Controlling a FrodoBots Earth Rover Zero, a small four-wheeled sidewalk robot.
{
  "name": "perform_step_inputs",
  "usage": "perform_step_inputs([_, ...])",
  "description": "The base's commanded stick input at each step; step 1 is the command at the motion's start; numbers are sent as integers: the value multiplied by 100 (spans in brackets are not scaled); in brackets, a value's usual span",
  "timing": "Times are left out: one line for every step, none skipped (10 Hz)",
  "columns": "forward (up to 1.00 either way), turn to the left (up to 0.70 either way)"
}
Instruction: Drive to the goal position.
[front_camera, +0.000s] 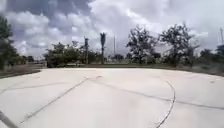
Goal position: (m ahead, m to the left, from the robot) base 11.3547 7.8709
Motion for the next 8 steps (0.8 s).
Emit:
perform_step_inputs([85, 24])
perform_step_inputs([85, 0])
perform_step_inputs([85, 0])
perform_step_inputs([85, 0])
perform_step_inputs([85, 0])
perform_step_inputs([85, 0])
perform_step_inputs([85, 0])
perform_step_inputs([85, 0])
